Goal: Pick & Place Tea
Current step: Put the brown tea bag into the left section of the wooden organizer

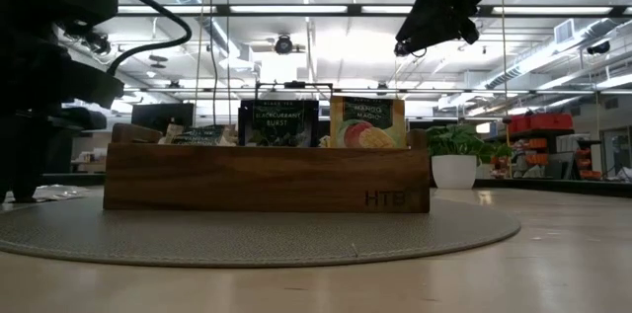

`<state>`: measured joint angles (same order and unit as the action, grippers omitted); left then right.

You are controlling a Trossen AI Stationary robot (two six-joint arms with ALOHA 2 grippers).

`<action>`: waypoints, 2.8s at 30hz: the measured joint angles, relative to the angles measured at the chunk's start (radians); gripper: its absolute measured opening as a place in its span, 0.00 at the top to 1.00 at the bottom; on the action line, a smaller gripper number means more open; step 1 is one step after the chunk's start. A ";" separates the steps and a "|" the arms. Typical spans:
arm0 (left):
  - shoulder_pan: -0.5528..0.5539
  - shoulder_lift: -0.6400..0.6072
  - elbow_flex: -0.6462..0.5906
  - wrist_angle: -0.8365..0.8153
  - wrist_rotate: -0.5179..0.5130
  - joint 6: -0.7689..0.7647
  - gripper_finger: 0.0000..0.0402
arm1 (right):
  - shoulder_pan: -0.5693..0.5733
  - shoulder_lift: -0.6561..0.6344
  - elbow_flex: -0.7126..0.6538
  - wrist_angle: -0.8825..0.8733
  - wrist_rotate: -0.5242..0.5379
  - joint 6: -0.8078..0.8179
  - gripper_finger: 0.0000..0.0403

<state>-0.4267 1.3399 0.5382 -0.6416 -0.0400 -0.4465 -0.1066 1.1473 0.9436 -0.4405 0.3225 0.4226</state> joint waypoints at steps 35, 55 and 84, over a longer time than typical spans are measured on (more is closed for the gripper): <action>0.075 -0.302 0.238 -0.046 0.294 -0.198 1.00 | 0.024 0.000 0.000 0.147 -0.140 -0.070 0.56; 0.378 -0.299 0.497 0.045 0.454 -0.114 1.00 | 0.166 0.160 0.000 0.654 -0.343 -0.379 0.56; 0.565 -0.017 0.496 0.690 0.815 -0.381 1.00 | 0.222 0.268 0.001 0.792 -0.384 -0.375 0.56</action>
<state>0.1386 1.3228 1.0344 0.0487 0.7753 -0.8272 0.1155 1.4150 0.9443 0.3514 -0.0612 0.0475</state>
